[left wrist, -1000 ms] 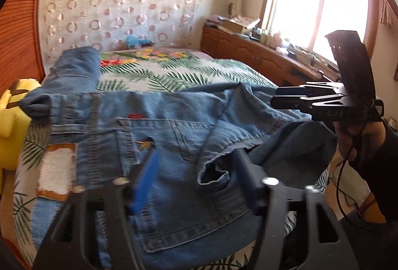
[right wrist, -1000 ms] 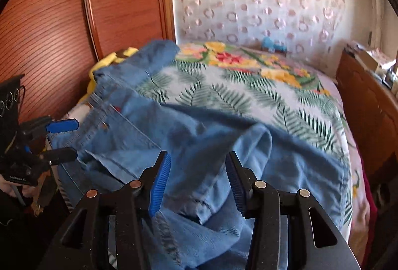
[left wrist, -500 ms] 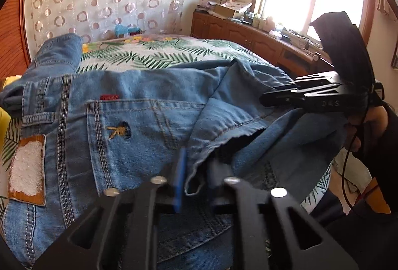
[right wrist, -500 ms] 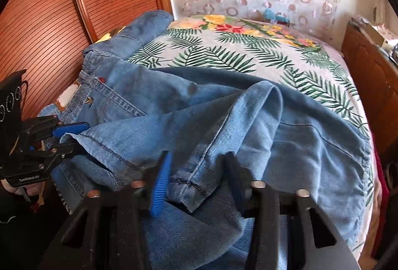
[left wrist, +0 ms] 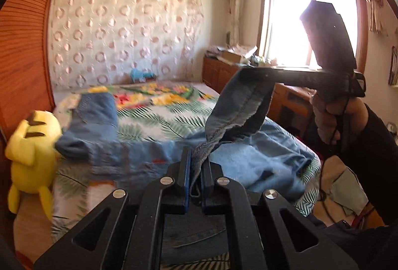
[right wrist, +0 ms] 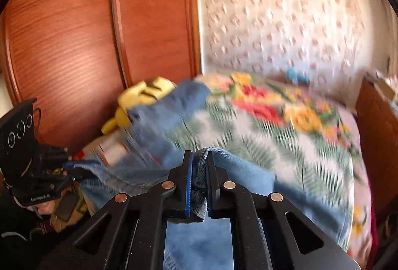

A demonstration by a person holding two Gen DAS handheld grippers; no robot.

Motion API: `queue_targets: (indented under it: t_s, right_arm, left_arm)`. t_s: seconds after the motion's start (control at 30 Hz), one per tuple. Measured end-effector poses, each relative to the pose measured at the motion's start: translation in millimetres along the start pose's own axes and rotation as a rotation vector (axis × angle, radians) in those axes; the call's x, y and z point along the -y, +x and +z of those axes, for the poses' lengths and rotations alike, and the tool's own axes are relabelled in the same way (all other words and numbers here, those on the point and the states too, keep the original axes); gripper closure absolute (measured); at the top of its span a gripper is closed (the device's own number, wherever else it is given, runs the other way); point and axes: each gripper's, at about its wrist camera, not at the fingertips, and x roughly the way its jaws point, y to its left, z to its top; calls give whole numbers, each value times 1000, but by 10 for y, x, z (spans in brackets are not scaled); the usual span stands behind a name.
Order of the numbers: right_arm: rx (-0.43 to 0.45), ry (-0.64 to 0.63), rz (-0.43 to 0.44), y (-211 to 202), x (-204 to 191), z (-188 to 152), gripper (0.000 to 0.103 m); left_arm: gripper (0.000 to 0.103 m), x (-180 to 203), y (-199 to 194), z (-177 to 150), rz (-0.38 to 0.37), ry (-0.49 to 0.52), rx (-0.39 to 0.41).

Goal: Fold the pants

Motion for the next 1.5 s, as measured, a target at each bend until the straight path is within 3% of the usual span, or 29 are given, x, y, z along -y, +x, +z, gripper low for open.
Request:
queue_targets:
  t_s: [0.13,0.33,0.5,0.9,0.97,1.03,1.1,1.2,1.27,1.4,1.5]
  right_arm:
    - [31,-63,33,100,-269,293,95]
    - [8,-118,69,620,-630,492,96]
    - [-64,-105,105,1312,-478,543,96]
    - [-199,-104,114,2026,-520,633,96]
    - [-210,-107,104,2086,-539,612,96]
    - [-211,-98,103,2096,-530,588,96]
    - [-206,-76,98,2105,-506,587,96]
    - [-219,-59,93,2138,-474,577,83]
    - [-229,-57,90,2145,-453,559,64]
    - [-203,-43,74,2021,-383,547,53]
    - [-164,-30,66,1817,-270,468,52]
  left_arm:
    - [96,-225,-226,21,54,-21,28]
    - [96,-556,-229,-209,111,-76,-18]
    - [96,-748,-153,-451,134,-119,-78]
    - [95,-832,36,-716,148,-156,-170]
    - [86,-843,37,-705,163,-158,-173]
    - [68,-859,46,-702,167,-165,-171]
    - [63,-857,52,-699,171,-169,-170]
    - [62,-844,40,-687,182,-170,-151]
    - [62,-835,18,-664,189,-171,-134]
    - [62,-805,-9,-629,185,-171,-109]
    - [62,-787,8,-625,175,-163,-106]
